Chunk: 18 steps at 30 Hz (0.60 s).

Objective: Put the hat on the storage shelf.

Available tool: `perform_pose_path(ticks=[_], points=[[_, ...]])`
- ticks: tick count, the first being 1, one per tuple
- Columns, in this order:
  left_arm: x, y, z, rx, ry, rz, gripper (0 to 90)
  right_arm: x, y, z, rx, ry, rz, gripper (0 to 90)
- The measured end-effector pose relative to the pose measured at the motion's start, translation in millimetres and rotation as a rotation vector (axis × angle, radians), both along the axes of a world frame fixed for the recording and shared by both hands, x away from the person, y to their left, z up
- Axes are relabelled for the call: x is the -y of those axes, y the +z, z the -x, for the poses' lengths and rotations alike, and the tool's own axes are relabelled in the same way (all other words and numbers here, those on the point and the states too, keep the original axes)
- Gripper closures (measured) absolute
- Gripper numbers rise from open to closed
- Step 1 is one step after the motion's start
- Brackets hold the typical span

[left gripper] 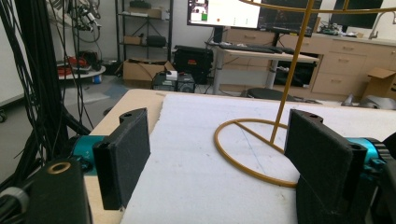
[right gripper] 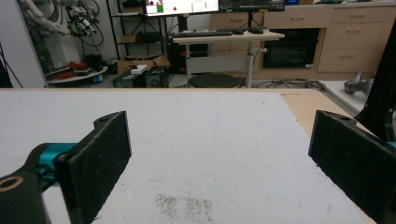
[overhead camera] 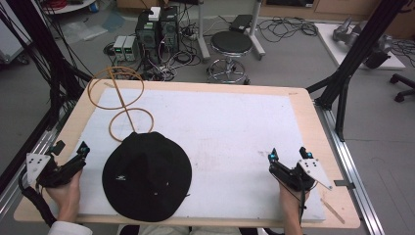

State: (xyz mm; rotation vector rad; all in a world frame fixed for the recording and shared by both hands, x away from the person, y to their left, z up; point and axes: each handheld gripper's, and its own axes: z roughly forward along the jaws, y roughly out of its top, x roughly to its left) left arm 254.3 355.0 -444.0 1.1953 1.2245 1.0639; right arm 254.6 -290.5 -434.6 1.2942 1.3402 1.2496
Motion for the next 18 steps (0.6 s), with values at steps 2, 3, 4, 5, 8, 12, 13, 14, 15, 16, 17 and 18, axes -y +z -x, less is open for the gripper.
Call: perform_pose_path(ticks=[2, 3, 4, 5, 8, 12, 13, 14, 15, 16, 17, 18], points=[[0.1, 0.1, 0.0, 0.001, 0.0, 0.0, 22.6, 0.7, 0.0, 0.4, 0.0, 0.0, 0.0, 4.9], [0.3, 0.1, -0.2, 0.001, -0.001, 0.001, 22.6, 1.1, 0.0, 0.6, 0.001, -0.001, 0.001, 4.9], [0.3, 0.0, -0.3, 0.001, -0.002, 0.001, 22.6, 1.2, 0.0, 1.0, 0.0, -0.003, -0.003, 4.9], [0.5, 0.1, -0.3, 0.001, -0.003, 0.002, 22.6, 1.4, 0.0, 1.2, -0.001, -0.001, -0.005, 4.9], [0.6, 0.1, -0.5, 0.001, -0.002, 0.001, 22.6, 2.0, -0.3, 1.1, -0.002, -0.004, -0.012, 4.9], [-0.1, -0.1, -0.5, 0.002, 0.0, 0.006, 22.4, 3.1, -0.5, 0.9, -0.005, -0.005, -0.013, 4.9], [-0.2, -0.1, -0.3, 0.002, 0.002, 0.008, 22.4, 3.1, -0.3, 1.2, -0.008, -0.008, -0.019, 4.9], [-0.3, -0.1, -0.2, 0.004, 0.003, 0.008, 22.4, 3.2, -0.4, 1.2, -0.007, -0.008, -0.022, 4.9], [-0.4, 0.1, 0.0, 0.003, 0.002, 0.01, 22.4, 3.3, -0.4, 1.3, -0.008, -0.008, -0.021, 4.9], [-0.4, 0.1, 0.0, 0.003, 0.002, 0.01, 22.4, 3.6, -0.5, 1.2, -0.007, -0.006, -0.02, 4.9], [-0.7, -0.1, 0.0, 0.002, 0.002, 0.012, 22.5, 3.6, -0.5, 1.2, -0.007, -0.006, -0.023, 4.9], [-0.7, -0.1, 0.0, 0.002, 0.002, 0.012, 22.4, 3.6, -0.5, 1.2, -0.009, -0.006, -0.023, 4.9]])
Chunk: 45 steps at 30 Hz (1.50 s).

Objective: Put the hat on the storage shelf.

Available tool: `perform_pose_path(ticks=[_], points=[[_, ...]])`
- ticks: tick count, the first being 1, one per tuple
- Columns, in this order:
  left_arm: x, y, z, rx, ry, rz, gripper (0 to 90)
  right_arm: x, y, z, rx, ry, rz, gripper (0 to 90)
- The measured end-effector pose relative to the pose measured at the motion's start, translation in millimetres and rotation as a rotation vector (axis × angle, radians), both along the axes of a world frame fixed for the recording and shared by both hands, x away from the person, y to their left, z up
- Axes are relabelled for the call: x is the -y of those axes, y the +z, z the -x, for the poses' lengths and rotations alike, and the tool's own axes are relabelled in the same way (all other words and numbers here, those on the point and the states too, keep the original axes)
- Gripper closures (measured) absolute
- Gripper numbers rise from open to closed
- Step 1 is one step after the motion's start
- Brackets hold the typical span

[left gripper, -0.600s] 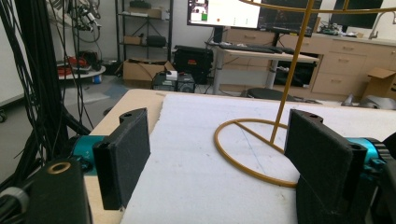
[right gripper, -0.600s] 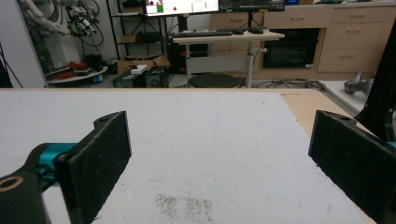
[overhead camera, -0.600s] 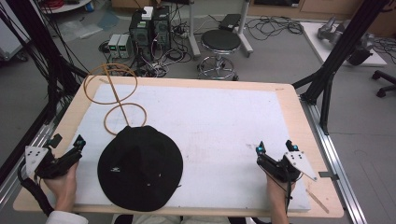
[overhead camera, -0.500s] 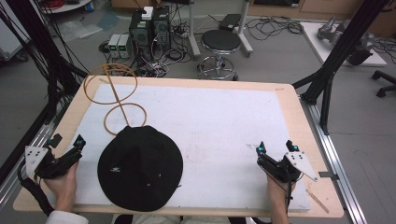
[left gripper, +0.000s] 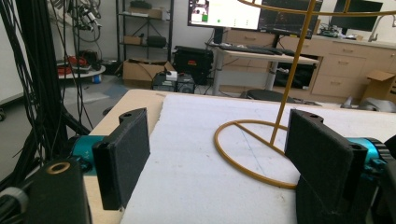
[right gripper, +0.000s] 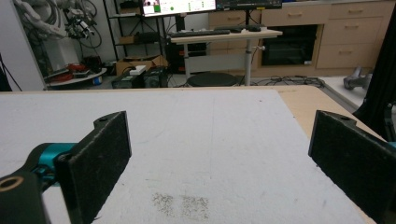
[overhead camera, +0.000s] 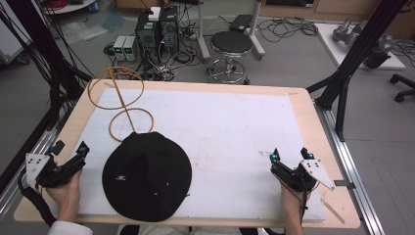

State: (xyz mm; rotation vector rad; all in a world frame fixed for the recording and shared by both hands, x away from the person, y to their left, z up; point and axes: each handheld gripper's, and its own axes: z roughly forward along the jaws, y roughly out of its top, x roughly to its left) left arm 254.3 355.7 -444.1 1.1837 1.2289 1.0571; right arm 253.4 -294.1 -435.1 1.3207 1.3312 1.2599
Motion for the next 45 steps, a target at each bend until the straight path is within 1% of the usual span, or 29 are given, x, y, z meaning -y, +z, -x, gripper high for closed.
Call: perform_pose_path(ticks=[2, 7, 11, 12, 14, 19, 22, 25, 29, 33, 34, 36, 38, 41, 44, 45], points=[[0.6, 0.0, -0.3, -0.001, 0.0, -0.017, 22.4, 0.0, 0.0, -0.1, 0.0, 0.001, 0.0, 4.9], [2.1, 0.3, -0.6, -0.001, -0.007, -0.02, 22.4, 0.6, -0.1, -0.2, 0.002, -0.001, -0.002, 4.9], [3.5, 1.2, -0.3, 0.0, -0.012, -0.034, 22.3, 0.8, -0.2, -0.2, 0.001, -0.001, -0.008, 4.9], [4.9, 2.5, -0.1, -0.003, -0.024, -0.03, 22.3, 1.0, -0.3, -0.3, 0.0, -0.001, -0.007, 4.9], [6.2, 4.0, 0.8, 0.003, -0.037, -0.021, 22.2, 1.3, -0.3, -0.4, -0.001, 0.001, -0.008, 4.9], [10.3, 9.4, 1.9, 0.014, -0.061, -0.028, 22.2, 2.7, -0.9, -1.0, -0.013, 0.002, -0.019, 4.9], [12.8, 19.3, 4.2, 0.042, -0.092, -0.01, 22.3, 3.7, -0.8, -0.9, -0.008, 0.005, -0.017, 4.9], [13.0, 25.3, 5.3, 0.055, -0.116, -0.002, 22.4, 4.1, -0.9, -0.9, -0.011, 0.005, -0.022, 4.9], [9.1, 29.7, 5.7, 0.047, -0.178, 0.03, 25.2, 4.3, -0.8, -0.6, -0.012, 0.005, -0.029, 4.9], [3.3, 33.9, 6.4, 0.056, -0.227, 0.061, 25.2, 4.8, -0.8, -0.4, -0.01, 0.002, -0.024, 4.9], [3.3, 33.9, 6.4, 0.056, -0.227, 0.061, 25.1, 5.2, -0.8, -0.5, -0.009, 0.003, -0.024, 4.8], [-2.2, 37.4, 5.3, 0.039, -0.26, 0.083, 24.0, 5.5, -0.9, -0.7, -0.009, 0.001, -0.027, 4.9], [-5.5, 39.2, 5.4, 0.036, -0.275, 0.093, 23.8, 5.8, -0.9, -0.6, -0.011, 0.001, -0.029, 4.9], [-7.8, 41.4, 6.1, 0.038, -0.308, 0.1, 23.8, 5.9, -0.7, 0.1, -0.013, 0.0, -0.029, 4.9], [-6.3, 45.2, 6.1, 0.044, -0.362, 0.085, 23.8, 6.1, -0.8, -0.2, -0.011, 0.002, -0.022, 4.9], [-6.3, 45.2, 6.1, 0.044, -0.362, 0.085, 23.8, 6.0, -0.8, -0.2, -0.011, 0.002, -0.021, 4.9]])
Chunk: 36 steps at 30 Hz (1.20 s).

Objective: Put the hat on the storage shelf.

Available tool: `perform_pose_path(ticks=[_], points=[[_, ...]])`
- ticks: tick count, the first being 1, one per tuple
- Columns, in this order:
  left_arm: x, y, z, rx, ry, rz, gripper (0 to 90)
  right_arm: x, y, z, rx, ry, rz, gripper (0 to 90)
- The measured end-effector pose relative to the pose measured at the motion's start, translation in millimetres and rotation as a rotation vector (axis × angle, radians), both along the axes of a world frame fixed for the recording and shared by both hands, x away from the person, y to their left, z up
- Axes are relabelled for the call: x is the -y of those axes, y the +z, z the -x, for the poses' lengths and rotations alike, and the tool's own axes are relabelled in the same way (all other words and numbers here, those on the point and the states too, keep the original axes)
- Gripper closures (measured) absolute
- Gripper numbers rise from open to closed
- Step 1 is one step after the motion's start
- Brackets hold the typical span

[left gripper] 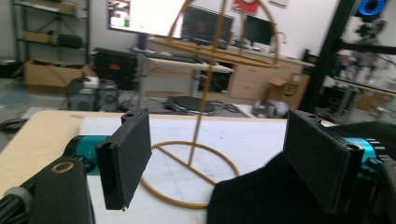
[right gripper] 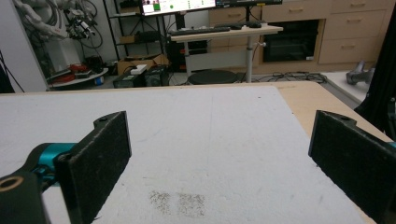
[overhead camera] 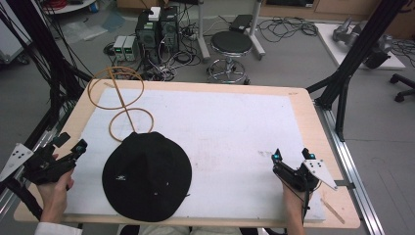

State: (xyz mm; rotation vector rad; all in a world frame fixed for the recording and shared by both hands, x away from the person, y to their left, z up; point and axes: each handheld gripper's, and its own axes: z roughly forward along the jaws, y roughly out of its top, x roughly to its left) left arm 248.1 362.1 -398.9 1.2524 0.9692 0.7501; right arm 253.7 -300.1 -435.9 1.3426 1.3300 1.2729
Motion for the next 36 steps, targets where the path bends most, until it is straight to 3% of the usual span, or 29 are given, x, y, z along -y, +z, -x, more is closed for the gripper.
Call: perform_pose_path(ticks=[1, 3, 4, 5, 12, 19, 23, 27, 30, 33, 36], points=[[2.2, 3.4, -0.2, 0.004, -0.056, -0.019, 23.8, 0.1, -0.1, -0.2, 0.002, 0.003, 0.006, 4.9], [4.8, 6.1, -0.7, 0.002, -0.107, -0.04, 23.8, -0.5, 0.1, 0.0, 0.001, 0.002, 0.006, 4.9], [4.8, 6.1, -0.7, 0.002, -0.107, -0.04, 23.8, -0.8, 0.1, 0.0, 0.0, 0.003, 0.004, 4.9], [7.8, 7.6, -1.2, 0.0, -0.158, -0.056, 23.8, -0.9, 0.1, 0.0, 0.0, 0.005, 0.005, 4.9], [19.1, 6.5, -3.7, -0.017, -0.253, -0.114, 23.8, -1.0, 0.1, 0.1, 0.0, 0.007, 0.007, 4.9], [30.3, 6.1, -6.6, -0.051, -0.396, -0.155, 23.5, -1.1, 0.1, 0.0, 0.0, 0.008, 0.007, 4.9], [36.2, 6.4, -6.2, -0.054, -0.443, -0.166, 23.5, -1.0, 0.0, 0.0, -0.001, 0.009, 0.008, 4.9], [44.4, 7.6, -5.8, -0.063, -0.524, -0.186, 23.5, -1.1, -0.1, -0.3, -0.001, 0.01, 0.009, 4.9], [46.4, 7.8, -6.0, -0.072, -0.598, -0.158, 23.8, -1.1, -0.1, -0.2, -0.003, 0.011, 0.011, 4.9], [48.2, 7.9, -5.6, -0.077, -0.632, -0.15, 24.0, -1.0, -0.2, -0.3, -0.002, 0.011, 0.01, 4.9], [57.0, 7.8, -5.3, -0.095, -0.667, -0.183, 24.4, -0.8, -0.2, -0.5, -0.002, 0.012, 0.012, 4.9]])
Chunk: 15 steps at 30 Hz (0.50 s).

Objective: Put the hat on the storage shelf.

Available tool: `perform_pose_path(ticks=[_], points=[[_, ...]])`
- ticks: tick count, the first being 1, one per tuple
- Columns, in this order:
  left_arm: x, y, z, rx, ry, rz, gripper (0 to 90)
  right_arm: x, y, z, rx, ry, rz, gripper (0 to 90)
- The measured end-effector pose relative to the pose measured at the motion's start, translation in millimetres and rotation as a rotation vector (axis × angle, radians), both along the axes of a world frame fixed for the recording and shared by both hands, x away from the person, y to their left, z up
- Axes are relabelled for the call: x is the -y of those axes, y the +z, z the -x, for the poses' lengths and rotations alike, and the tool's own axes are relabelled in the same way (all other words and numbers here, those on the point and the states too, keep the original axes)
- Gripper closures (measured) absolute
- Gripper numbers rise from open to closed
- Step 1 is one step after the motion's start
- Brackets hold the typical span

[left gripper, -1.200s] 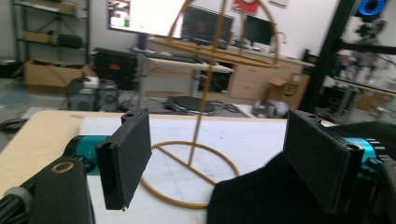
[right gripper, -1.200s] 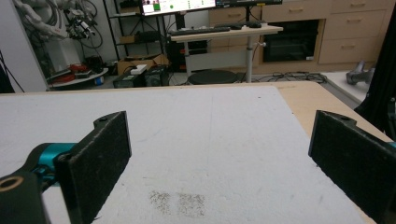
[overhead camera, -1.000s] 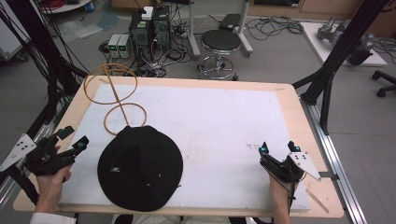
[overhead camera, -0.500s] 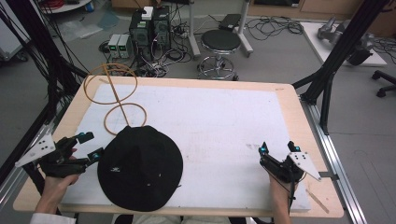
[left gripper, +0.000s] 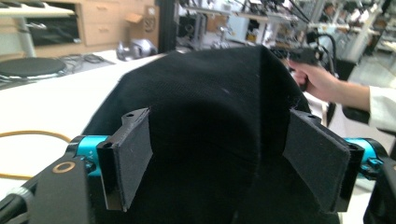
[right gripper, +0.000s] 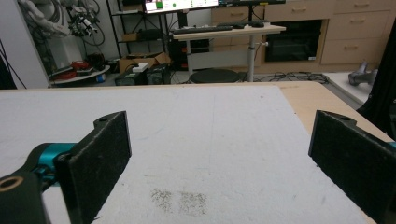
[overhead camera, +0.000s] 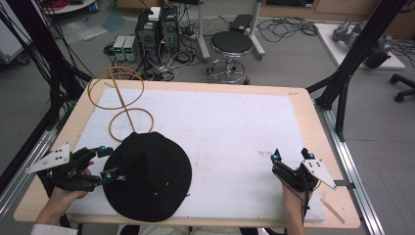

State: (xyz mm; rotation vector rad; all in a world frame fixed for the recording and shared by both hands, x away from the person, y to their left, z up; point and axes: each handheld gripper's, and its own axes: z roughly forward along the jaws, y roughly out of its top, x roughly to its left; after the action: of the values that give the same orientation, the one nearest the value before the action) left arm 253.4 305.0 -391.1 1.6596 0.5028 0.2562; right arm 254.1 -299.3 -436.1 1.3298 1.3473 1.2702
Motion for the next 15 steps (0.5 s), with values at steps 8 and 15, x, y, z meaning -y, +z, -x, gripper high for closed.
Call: perform_pose_path(ticks=[8, 15], points=[[13.5, -15.4, -5.8, -0.05, 0.048, -0.108, 25.4, 0.0, 0.0, 0.0, 0.001, 0.0, -0.002, 4.9], [19.1, -19.9, -5.4, -0.084, 0.051, -0.155, 39.0, 0.1, -0.1, -0.2, -0.003, -0.003, -0.002, 4.9]])
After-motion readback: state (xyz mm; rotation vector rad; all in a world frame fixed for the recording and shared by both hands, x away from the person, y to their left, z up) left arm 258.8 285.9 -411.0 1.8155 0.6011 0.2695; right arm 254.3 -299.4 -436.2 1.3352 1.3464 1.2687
